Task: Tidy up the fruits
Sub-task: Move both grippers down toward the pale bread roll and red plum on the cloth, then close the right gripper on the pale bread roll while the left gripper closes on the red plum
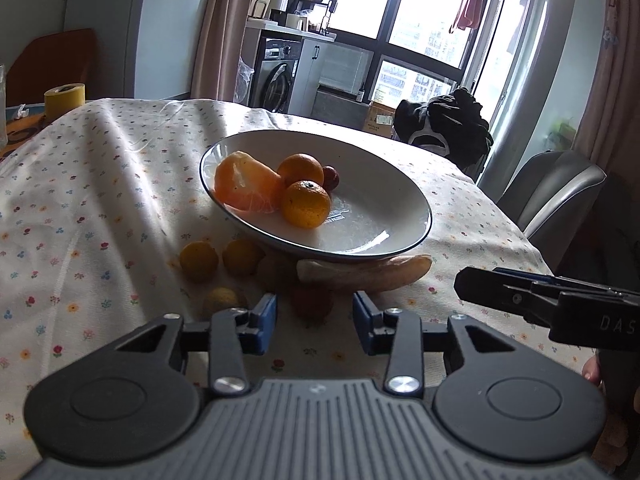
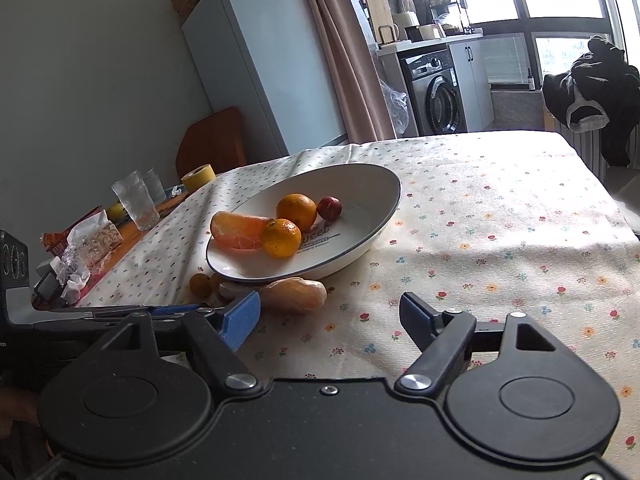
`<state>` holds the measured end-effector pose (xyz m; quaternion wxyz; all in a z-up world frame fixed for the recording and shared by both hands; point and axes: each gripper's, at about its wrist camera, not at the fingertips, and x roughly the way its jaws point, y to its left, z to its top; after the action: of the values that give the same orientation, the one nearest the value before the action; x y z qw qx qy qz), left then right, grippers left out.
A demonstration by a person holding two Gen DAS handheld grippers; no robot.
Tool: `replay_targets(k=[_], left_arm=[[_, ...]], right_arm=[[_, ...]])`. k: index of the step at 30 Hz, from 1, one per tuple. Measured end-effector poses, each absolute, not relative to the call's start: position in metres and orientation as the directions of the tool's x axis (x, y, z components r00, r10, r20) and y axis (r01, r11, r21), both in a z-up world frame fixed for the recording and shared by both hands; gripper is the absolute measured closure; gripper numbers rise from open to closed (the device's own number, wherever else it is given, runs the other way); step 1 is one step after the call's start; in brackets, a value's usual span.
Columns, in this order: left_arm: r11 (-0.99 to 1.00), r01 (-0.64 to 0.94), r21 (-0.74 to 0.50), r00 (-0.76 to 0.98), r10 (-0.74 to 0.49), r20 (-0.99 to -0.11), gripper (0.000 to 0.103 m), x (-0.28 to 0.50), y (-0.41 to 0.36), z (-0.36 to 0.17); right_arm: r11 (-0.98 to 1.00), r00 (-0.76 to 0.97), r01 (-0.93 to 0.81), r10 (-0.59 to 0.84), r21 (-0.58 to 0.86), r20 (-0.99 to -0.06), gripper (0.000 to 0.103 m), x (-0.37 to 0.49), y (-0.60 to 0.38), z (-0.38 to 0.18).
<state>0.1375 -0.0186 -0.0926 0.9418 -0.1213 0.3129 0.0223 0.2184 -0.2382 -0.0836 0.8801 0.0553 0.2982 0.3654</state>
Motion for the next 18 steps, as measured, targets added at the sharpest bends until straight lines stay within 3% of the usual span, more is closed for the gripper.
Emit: replay_targets(k=[6,10,18], left_arm=[[0.971,-0.123,-0.204,0.796,-0.026,-0.605,0.065,0.146,-0.02,-0.099],[0.971,-0.124,-0.202,0.794,-0.025,-0.607,0.081,0.148,-0.019,-0.101],[0.967,-0.125,-0.22,0.801,-0.032,-0.597,0.081,0.141,-0.011,-0.095]], right_arm=[[0.716,0.537,-0.617,0.686,0.326,-0.49,0.027,0.223,-0.233,-0.087],[0.704,0.521,-0.632,0.696,0.325,-0.495,0.027,0.226,-0.226,-0.088],[0.689,0.493,-0.659,0.699,0.302,-0.518,0.029,0.231,-0.207,-0.091]])
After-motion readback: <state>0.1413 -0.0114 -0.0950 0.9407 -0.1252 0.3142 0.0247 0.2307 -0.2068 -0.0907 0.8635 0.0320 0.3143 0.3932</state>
